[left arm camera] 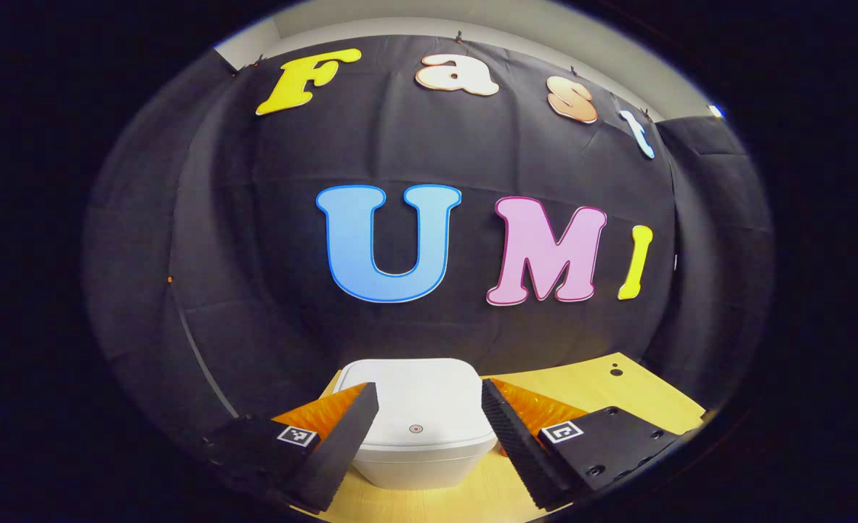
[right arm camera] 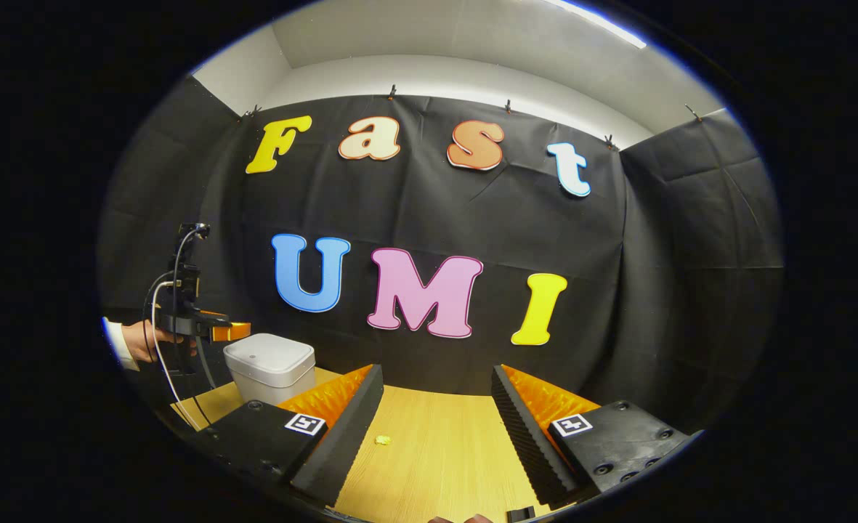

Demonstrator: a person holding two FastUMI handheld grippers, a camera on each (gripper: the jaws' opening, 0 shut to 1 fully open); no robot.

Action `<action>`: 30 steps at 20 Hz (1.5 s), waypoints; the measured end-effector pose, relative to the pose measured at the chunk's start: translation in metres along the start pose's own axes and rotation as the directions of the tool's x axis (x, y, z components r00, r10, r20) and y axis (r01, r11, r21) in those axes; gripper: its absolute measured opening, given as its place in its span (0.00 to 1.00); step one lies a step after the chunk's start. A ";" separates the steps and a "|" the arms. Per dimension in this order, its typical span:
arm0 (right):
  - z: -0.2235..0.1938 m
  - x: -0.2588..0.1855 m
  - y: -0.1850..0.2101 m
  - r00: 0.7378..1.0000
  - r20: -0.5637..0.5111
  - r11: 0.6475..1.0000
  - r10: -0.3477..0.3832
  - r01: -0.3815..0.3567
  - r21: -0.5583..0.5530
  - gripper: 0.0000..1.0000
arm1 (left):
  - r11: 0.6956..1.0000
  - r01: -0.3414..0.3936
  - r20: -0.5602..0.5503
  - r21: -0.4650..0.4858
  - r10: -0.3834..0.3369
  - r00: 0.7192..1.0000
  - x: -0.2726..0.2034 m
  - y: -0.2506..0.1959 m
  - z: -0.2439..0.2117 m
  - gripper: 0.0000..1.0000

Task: Press the lid of the desktop garbage bin to open it, pick up the crumpled paper on the desktop and throw it into the bin, then pick up the pop can on the desktop and drop it into the bin, and finally close the garbage bin lid.

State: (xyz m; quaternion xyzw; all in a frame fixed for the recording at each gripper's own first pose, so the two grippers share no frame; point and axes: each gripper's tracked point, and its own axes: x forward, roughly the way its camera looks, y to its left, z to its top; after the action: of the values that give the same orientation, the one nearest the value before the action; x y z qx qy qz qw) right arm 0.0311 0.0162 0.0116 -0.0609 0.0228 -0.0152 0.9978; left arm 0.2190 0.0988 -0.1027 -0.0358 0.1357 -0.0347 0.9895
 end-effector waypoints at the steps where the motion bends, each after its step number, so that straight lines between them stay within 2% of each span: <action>1: -0.002 0.008 0.002 1.000 -0.001 1.000 0.011 -0.011 0.007 0.96 | 1.000 -0.004 -0.012 0.006 0.004 1.000 0.007 0.001 -0.004 0.96; 7: -0.019 0.063 0.002 0.998 -0.031 0.997 0.062 -0.061 0.038 0.96 | 0.999 -0.020 -0.093 0.044 0.024 0.995 0.048 0.001 -0.034 0.96; 9: -0.022 0.081 0.002 0.996 -0.031 0.996 0.081 -0.080 0.038 0.96 | 0.998 -0.029 -0.120 0.051 0.035 0.992 0.058 0.003 -0.042 0.91; 10: -0.026 0.089 -0.001 0.996 -0.038 0.996 0.085 -0.084 0.036 0.96 | 0.998 -0.033 -0.133 0.048 0.039 0.990 0.062 0.004 -0.046 0.76; 12: -0.034 0.105 -0.003 0.993 -0.053 0.994 0.101 -0.099 0.050 0.97 | 0.999 -0.027 -0.174 0.041 0.034 0.984 0.065 0.002 -0.059 0.62; 15: -0.042 0.125 -0.006 0.990 -0.063 0.990 0.125 -0.121 0.072 0.96 | 0.997 -0.058 -0.209 0.047 0.067 0.976 0.072 0.008 -0.075 0.31; 16: -0.044 0.131 -0.008 0.989 -0.065 0.989 0.131 -0.126 0.074 0.97 | 0.996 -0.063 -0.235 0.061 0.076 0.969 0.068 0.009 -0.083 0.18; 17: -0.047 0.136 -0.010 0.988 -0.066 0.988 0.139 -0.134 0.074 0.96 | 0.994 -0.062 -0.248 0.087 0.082 0.965 0.065 0.008 -0.089 0.16; 21: -0.067 0.158 -0.012 0.980 -0.091 0.982 0.178 -0.170 0.087 0.97 | 0.972 -0.060 -0.182 0.227 0.103 0.978 0.066 0.005 -0.087 0.13; 23: -0.080 0.169 -0.011 0.972 -0.116 0.974 0.206 -0.192 0.118 0.97 | 0.977 -0.072 -0.182 0.201 0.109 0.977 0.067 0.009 -0.088 0.11; 25: -0.096 0.179 -0.012 0.963 -0.149 0.969 0.226 -0.207 0.138 0.97 | 0.990 -0.087 -0.211 0.113 0.110 0.971 0.067 0.010 -0.091 0.10; 26: -0.104 0.183 -0.012 0.958 -0.162 0.966 0.238 -0.215 0.145 0.97 | 0.990 -0.089 -0.224 0.108 0.111 0.968 0.067 0.010 -0.092 0.09; 28: -0.114 0.191 -0.012 0.951 -0.177 0.961 0.254 -0.228 0.154 0.97 | 0.982 -0.093 -0.225 0.166 0.130 0.966 0.065 0.008 -0.097 0.08; 30: -0.122 0.196 -0.012 0.948 -0.188 0.961 0.257 -0.231 0.150 0.97 | 0.976 -0.105 -0.165 0.190 0.138 0.977 0.065 0.008 -0.085 0.08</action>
State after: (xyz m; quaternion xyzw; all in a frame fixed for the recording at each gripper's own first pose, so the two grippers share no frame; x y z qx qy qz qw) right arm 0.2211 -0.0171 -0.1166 0.0072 0.1320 0.1008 0.9861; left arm 0.2586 0.0970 -0.2020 0.0656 0.2214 0.0109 0.9729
